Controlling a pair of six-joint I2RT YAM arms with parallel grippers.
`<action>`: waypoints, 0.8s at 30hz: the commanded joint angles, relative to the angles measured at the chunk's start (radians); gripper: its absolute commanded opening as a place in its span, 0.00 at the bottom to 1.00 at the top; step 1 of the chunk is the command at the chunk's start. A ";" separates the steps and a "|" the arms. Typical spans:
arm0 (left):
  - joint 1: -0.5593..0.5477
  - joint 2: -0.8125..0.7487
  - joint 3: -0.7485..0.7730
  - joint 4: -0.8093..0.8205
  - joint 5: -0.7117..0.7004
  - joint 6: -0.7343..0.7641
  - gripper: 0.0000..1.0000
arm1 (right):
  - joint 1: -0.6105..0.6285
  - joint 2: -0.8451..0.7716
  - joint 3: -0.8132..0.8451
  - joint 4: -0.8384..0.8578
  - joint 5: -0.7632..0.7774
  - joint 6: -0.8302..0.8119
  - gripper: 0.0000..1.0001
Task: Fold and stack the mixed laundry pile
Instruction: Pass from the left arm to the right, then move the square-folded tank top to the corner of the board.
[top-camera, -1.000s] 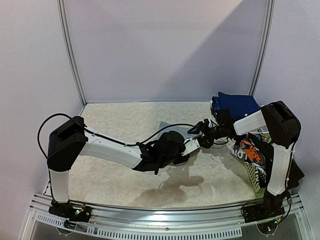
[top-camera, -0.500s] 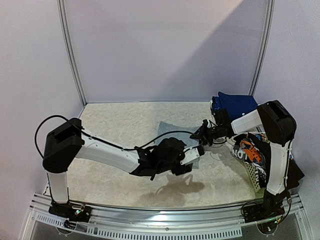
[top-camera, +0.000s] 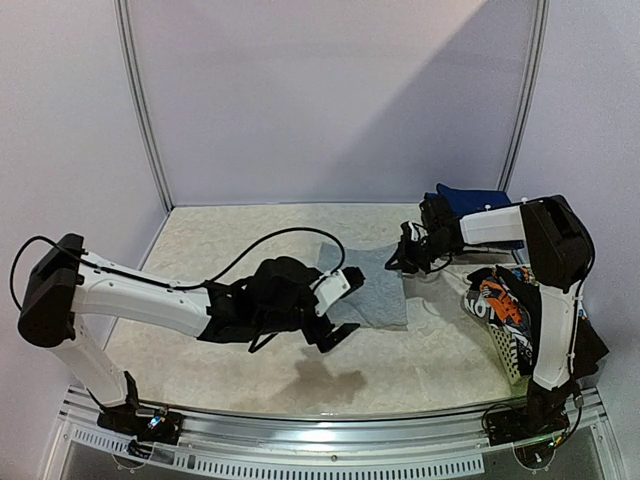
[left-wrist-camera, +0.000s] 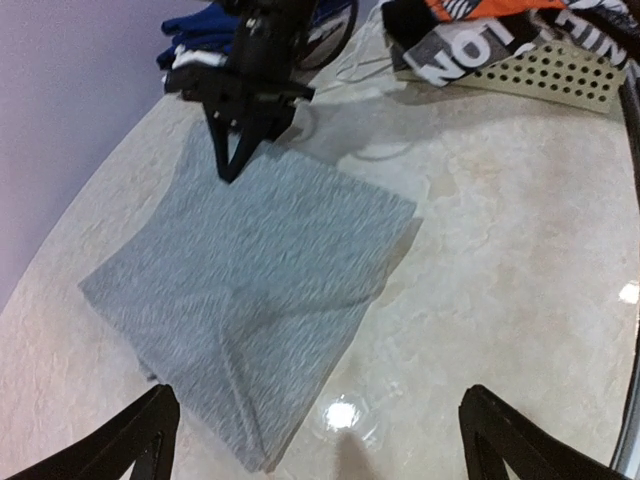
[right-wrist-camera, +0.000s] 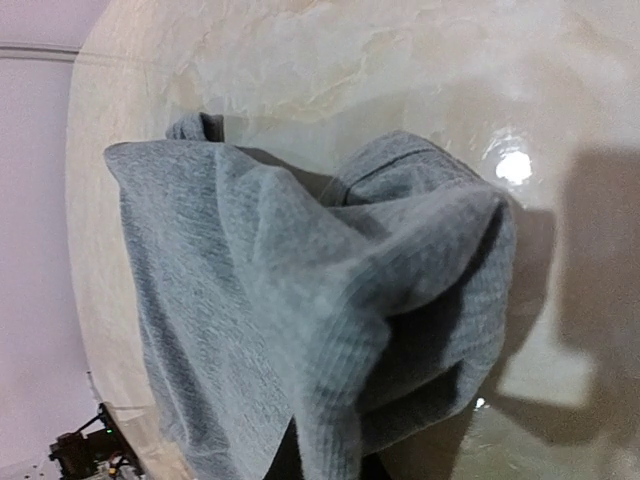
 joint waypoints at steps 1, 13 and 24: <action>0.034 -0.050 -0.083 0.000 -0.060 -0.098 1.00 | -0.009 -0.012 0.051 -0.147 0.137 -0.182 0.00; 0.144 -0.181 -0.278 0.025 -0.174 -0.219 1.00 | -0.011 -0.147 0.068 -0.205 0.314 -0.367 0.00; 0.211 -0.177 -0.383 0.111 -0.181 -0.272 1.00 | -0.012 -0.229 0.112 -0.261 0.450 -0.479 0.00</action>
